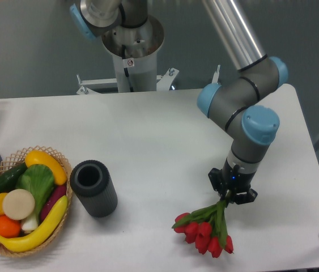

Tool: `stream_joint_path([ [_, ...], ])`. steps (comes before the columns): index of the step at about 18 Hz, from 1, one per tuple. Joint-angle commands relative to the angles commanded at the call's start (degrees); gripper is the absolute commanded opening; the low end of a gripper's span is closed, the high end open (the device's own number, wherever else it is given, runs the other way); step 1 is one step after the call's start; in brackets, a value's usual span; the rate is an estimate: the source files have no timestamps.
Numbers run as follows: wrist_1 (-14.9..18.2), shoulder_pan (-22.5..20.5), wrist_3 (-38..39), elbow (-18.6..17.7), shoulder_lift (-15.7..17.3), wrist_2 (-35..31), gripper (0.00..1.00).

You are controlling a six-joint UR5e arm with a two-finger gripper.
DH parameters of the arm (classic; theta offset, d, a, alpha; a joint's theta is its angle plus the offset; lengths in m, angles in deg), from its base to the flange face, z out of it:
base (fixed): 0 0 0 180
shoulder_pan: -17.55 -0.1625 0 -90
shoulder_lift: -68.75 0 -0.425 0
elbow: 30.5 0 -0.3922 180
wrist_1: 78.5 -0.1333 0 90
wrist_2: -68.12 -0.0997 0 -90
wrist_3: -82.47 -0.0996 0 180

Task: Pick up the flowers from the table
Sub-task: 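Lift the gripped tulip bundle up off the table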

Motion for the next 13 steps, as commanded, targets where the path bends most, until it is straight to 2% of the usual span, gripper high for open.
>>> stream_joint_path([
  [3, 0.0, -0.4, 3.3, 1.8, 1.2, 4.3, 0.18],
  [7, 0.0, -2.0, 8.3, 5.2, 1.9, 14.4, 0.18],
  [13, -0.3, -3.8, 8.7, 5.5, 4.7, 21.4, 0.18],
])
